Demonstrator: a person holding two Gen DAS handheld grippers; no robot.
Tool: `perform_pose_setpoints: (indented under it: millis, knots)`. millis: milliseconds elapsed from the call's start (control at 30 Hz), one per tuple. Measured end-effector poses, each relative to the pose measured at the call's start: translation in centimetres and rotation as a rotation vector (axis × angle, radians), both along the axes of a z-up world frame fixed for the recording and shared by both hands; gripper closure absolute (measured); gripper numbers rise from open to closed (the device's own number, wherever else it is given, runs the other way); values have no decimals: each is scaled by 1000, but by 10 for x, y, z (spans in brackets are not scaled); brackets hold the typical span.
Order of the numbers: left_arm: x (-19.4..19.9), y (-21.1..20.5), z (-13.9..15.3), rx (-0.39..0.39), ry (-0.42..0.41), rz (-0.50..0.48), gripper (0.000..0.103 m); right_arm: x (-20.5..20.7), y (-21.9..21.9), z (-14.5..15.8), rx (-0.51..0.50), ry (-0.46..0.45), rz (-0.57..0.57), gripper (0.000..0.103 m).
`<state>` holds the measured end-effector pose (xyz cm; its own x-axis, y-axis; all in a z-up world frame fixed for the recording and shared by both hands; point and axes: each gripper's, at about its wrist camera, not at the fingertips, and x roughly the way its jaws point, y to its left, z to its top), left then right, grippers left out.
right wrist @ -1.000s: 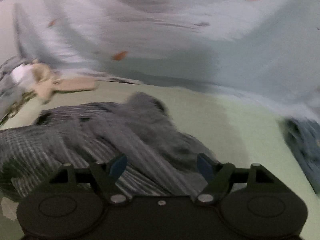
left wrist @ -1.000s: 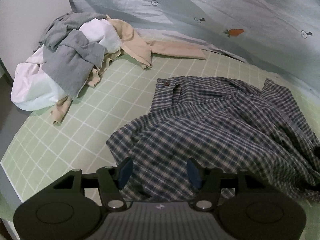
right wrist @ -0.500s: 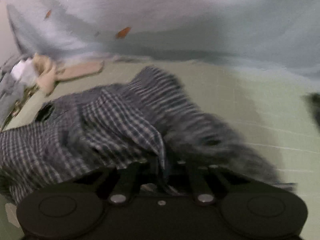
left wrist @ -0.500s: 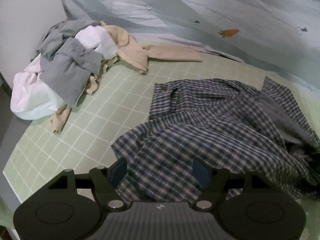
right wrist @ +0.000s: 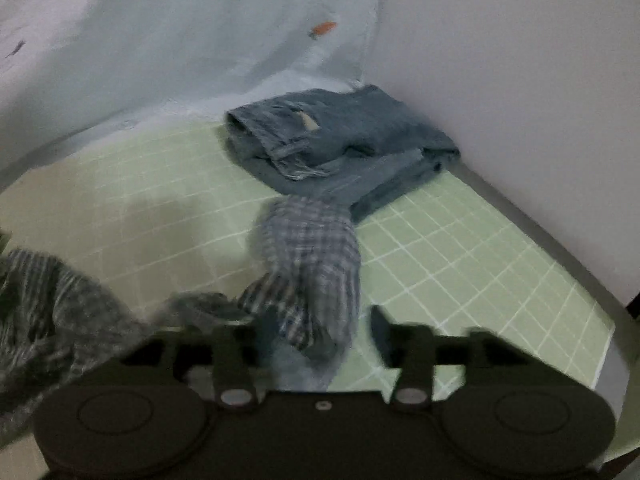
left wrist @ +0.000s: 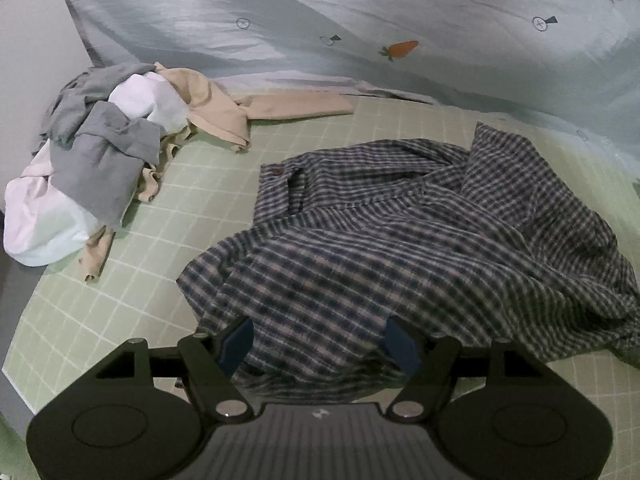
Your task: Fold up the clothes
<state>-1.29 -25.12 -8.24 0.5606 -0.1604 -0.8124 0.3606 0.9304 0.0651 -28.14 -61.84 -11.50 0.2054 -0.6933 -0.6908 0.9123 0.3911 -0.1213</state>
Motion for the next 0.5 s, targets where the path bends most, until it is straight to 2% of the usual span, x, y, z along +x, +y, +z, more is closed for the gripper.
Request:
perform_pose_setpoints:
  millis: [133, 233, 433, 500]
  knots:
    - [6, -1, -3, 5, 16, -19, 28, 42, 34, -9, 57, -30, 174, 29]
    - [11, 2, -9, 13, 40, -25, 26, 78, 57, -16, 110, -39, 323, 28]
    - [25, 23, -27, 4, 105, 49, 26, 149, 102, -31, 216, -56, 619, 27]
    - [32, 28, -32, 3, 123, 74, 26, 169, 99, -39, 226, -33, 618, 27]
